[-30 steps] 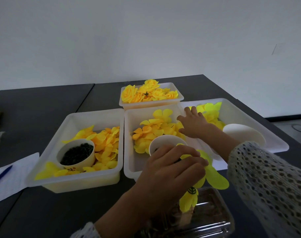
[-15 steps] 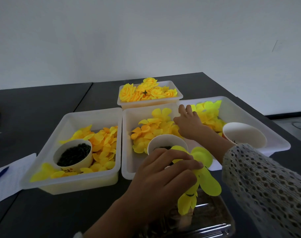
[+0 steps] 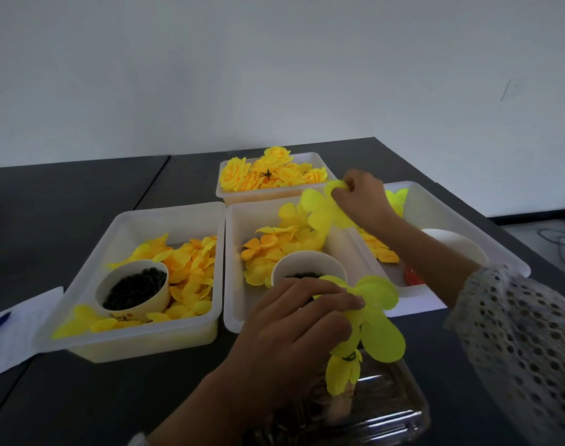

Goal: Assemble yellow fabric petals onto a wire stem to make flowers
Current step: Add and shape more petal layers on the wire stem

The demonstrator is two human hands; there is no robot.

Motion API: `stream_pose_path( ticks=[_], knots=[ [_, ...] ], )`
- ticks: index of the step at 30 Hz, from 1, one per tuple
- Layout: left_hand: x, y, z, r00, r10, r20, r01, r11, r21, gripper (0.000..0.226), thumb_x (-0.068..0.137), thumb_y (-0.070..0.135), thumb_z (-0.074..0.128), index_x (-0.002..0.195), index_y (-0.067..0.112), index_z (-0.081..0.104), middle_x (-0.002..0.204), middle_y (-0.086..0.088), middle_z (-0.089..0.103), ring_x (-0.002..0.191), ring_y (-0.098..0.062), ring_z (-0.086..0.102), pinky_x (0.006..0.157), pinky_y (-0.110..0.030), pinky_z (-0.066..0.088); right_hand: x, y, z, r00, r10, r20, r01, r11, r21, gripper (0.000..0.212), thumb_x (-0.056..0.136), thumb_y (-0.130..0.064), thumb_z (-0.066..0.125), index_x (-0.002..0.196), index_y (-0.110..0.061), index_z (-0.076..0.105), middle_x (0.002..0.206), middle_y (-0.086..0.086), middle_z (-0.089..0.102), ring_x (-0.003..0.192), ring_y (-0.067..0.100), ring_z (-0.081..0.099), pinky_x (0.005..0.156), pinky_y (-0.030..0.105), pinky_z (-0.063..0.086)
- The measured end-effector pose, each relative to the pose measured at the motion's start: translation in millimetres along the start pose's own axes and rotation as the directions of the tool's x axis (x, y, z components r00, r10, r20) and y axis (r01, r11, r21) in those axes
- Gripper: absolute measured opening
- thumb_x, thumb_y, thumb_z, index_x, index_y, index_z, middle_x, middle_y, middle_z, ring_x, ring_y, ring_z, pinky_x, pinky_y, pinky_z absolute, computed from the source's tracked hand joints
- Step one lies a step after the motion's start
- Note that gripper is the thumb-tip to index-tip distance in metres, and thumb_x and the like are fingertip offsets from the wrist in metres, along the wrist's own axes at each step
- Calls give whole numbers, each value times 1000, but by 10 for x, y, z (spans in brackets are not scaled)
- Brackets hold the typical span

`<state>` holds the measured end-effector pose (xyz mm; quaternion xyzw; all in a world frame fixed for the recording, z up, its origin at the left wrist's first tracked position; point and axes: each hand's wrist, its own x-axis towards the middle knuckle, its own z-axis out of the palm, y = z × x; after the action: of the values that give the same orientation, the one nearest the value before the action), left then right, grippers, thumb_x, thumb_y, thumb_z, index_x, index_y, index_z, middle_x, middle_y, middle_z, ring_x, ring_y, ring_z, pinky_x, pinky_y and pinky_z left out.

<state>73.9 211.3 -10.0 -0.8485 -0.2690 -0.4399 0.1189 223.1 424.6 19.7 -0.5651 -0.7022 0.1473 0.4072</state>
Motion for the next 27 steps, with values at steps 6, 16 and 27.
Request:
stream_pose_path(
  ticks=[6, 16, 27],
  knots=[
    [-16, 7, -20, 999, -34, -2, 34, 999, -2, 14, 99, 25, 57, 90, 19, 48, 118, 2, 69, 114, -17, 58, 91, -30, 46, -23, -56, -346, 986, 166, -5, -158, 946, 283, 13, 84, -15, 54, 75, -6, 53, 69, 9, 46, 68, 21, 44, 63, 34, 39],
    [-167, 54, 45, 994, -77, 72, 72, 995, 72, 29, 84, 20, 76, 88, 21, 47, 134, 1, 60, 124, -20, 54, 90, -33, 45, -557, -196, -768, 953, 264, 152, -301, 747, 593, 23, 92, -4, 51, 70, -12, 51, 71, 6, 56, 60, 21, 57, 57, 29, 52],
    [-389, 76, 135, 975, -142, 173, 144, 990, 1, 34, 78, 12, 81, 88, 22, 51, 138, 6, 56, 137, -15, 43, 99, -33, 42, -1236, -522, -1123, 995, -93, 34, 67, 885, 460, 24, 87, 2, 60, 71, -12, 49, 71, 12, 55, 65, 20, 54, 62, 37, 46]
  ],
)
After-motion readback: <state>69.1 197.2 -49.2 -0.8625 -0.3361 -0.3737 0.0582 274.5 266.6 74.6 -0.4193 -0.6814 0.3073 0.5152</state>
